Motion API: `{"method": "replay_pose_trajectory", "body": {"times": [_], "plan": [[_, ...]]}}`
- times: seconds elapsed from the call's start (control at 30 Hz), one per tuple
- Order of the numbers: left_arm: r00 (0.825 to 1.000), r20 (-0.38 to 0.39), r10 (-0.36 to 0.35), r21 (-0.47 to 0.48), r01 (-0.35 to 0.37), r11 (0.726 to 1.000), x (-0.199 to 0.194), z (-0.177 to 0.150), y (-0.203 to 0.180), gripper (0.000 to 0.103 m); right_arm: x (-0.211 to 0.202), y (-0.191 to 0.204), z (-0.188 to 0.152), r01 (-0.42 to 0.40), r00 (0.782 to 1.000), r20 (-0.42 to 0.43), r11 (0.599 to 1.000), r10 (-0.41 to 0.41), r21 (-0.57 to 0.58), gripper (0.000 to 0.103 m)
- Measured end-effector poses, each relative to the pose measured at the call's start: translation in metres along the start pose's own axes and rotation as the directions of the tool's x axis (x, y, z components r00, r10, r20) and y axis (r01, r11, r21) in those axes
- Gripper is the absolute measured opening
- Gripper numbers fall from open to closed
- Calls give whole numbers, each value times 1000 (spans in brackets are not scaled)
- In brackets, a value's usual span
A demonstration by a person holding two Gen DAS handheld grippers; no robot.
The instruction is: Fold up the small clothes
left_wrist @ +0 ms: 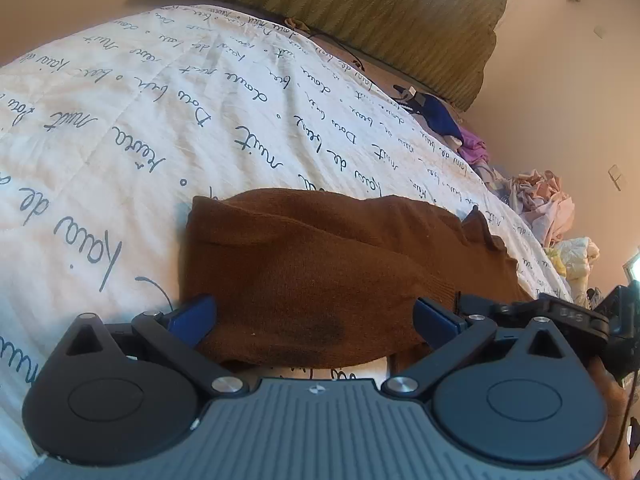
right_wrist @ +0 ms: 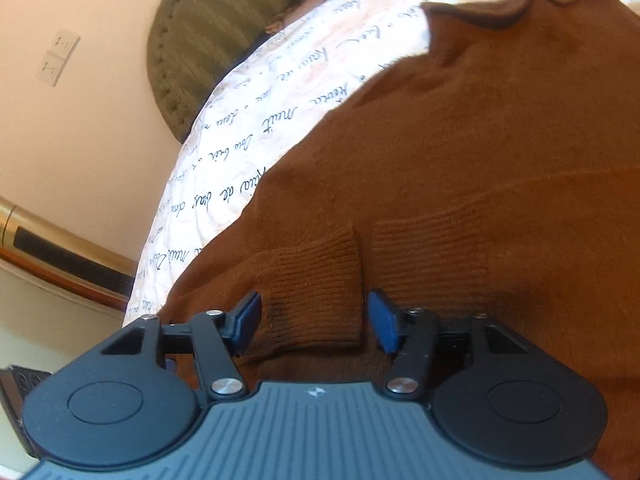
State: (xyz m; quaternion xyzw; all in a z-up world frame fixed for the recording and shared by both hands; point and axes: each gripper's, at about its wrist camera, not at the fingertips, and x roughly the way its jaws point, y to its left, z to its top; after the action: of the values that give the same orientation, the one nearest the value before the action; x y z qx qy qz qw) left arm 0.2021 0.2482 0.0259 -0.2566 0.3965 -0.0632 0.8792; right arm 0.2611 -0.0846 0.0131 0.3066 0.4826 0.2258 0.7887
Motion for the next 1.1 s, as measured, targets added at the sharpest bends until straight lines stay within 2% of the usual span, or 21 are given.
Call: {"method": "replay_pose_trajectory", "body": {"times": [0.03,0.07,0.2,0.27,0.4,0.5,0.53,0.57,0.63,0.7,0.77,0.9,1.1], "plan": [[1000,-2,1,1,-1,1000,0,0,0,103,-3,-1,-1,-25,1000,2,999,25,21,73],[1000,-2,1,1,-1,1000,1,0,0,103,-5,-3,-3,-44,999,-4,998,44,49,74],[1000,-2,2,-5,-2,1000,0,0,0,103,-8,-7,-14,-63,998,-15,991,65,116,74],[1000,0,4,-3,-4,1000,0,0,0,103,-7,-7,-16,-58,998,11,993,57,108,75],[1000,-6,9,10,-9,1000,-1,0,-2,103,2,-16,-12,-117,993,52,974,109,192,75],[1000,-8,4,-7,-4,1000,-1,2,1,103,6,-14,-9,-135,989,87,971,120,198,74],[1000,-8,1,-12,-1,1000,-1,3,2,103,7,-12,-9,-128,990,90,973,113,190,63],[1000,-9,0,-13,0,1000,-1,3,2,103,8,-10,-9,-113,991,86,977,99,180,43],[1000,-4,-4,-26,4,1000,-2,4,4,103,14,-7,-8,-86,995,62,982,77,170,26],[1000,-2,-15,-53,15,999,-3,4,7,103,17,-6,-10,-85,996,54,985,78,152,17],[1000,-2,-28,-73,27,997,-3,5,10,103,19,-4,-11,-76,996,56,988,69,132,11],[999,12,-45,-125,46,991,-9,7,17,103,14,0,-12,-75,995,66,991,68,109,9],[999,29,-38,-134,42,990,-17,5,19,103,-6,27,-2,-82,991,110,997,82,0,9]]}}
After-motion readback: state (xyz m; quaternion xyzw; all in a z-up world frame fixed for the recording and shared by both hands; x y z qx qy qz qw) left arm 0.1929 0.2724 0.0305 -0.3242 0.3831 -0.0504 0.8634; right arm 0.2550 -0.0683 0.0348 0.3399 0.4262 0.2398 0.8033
